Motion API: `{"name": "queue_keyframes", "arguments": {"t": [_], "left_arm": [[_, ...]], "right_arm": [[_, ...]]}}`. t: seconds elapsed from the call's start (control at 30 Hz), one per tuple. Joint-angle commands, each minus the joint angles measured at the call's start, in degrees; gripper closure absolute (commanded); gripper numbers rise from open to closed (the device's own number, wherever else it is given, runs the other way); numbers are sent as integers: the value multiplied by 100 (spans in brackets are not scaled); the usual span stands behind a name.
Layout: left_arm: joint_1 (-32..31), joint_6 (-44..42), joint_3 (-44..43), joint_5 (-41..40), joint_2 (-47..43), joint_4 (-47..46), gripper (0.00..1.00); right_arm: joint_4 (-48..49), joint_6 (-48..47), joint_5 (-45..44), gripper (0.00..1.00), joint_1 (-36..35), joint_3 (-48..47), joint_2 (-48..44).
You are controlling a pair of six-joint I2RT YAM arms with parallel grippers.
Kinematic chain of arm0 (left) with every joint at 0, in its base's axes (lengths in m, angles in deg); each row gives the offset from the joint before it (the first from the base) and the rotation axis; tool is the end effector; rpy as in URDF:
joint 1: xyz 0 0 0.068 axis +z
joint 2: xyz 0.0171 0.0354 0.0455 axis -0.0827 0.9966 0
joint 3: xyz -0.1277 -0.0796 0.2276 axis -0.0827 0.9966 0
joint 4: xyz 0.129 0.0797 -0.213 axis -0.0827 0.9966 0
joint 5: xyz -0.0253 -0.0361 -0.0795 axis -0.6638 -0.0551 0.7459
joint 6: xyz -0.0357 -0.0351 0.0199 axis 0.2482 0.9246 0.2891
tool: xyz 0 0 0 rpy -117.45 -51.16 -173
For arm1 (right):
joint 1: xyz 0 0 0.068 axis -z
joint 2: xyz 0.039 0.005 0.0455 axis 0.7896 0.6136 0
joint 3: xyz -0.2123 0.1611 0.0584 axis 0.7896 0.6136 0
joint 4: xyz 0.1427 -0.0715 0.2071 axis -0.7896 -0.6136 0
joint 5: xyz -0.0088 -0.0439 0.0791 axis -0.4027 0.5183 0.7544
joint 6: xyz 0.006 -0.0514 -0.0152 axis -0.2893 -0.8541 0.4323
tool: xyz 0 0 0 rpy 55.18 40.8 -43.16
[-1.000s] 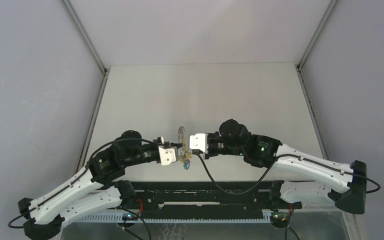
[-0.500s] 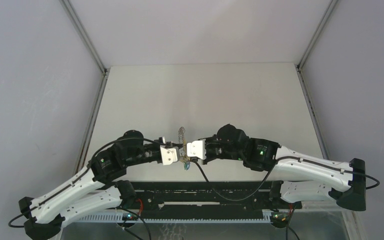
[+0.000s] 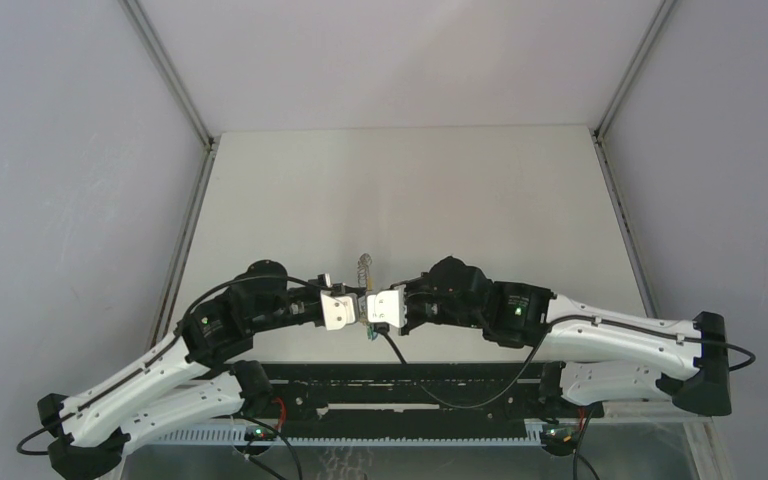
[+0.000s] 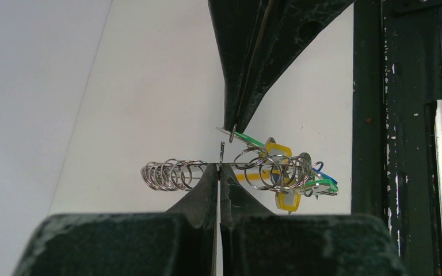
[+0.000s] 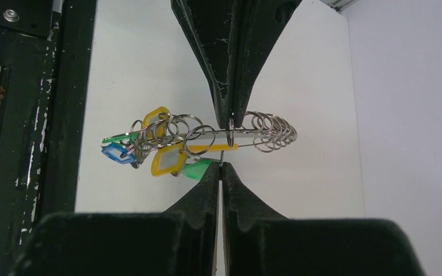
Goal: Put the keys on the keyring
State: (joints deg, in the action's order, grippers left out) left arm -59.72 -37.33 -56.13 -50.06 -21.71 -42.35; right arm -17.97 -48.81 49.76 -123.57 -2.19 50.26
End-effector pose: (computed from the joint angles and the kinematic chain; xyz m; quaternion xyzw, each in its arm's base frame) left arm 0.0796 -0.1289 0.3291 0.6149 0.5216 -0.2042 0.5551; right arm 0.0791 0.2370 0.3337 -0.6930 0.4808 0.1591 0.5131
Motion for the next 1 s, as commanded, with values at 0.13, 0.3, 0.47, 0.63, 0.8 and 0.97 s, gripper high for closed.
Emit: {"name": "queue_keyframes", "arguments": {"t": [0.13,0.3,0.47,0.63,0.8,0.97], "left_arm": [[5,-69,55,142,-109,-388,100],[-7,-94,77,194,-172,-389,100],[-19,-109,82,176,-194,-388,100],[-47,-104,86,178,-108,-388,100],[-65,-113,86,181,-94,-389,100],[-65,-110,84,138,-84,-388,100]], "right_arm": [[332,-74,-362,100,-177,-191,-42],[348,-71,-452,100,-235,-176,-49],[369,-49,-546,100,-265,-143,-90],[416,-40,-571,100,-293,-117,-108],[393,-32,-558,100,-303,-117,-91],[380,-32,-521,100,-311,-117,-115]]}}
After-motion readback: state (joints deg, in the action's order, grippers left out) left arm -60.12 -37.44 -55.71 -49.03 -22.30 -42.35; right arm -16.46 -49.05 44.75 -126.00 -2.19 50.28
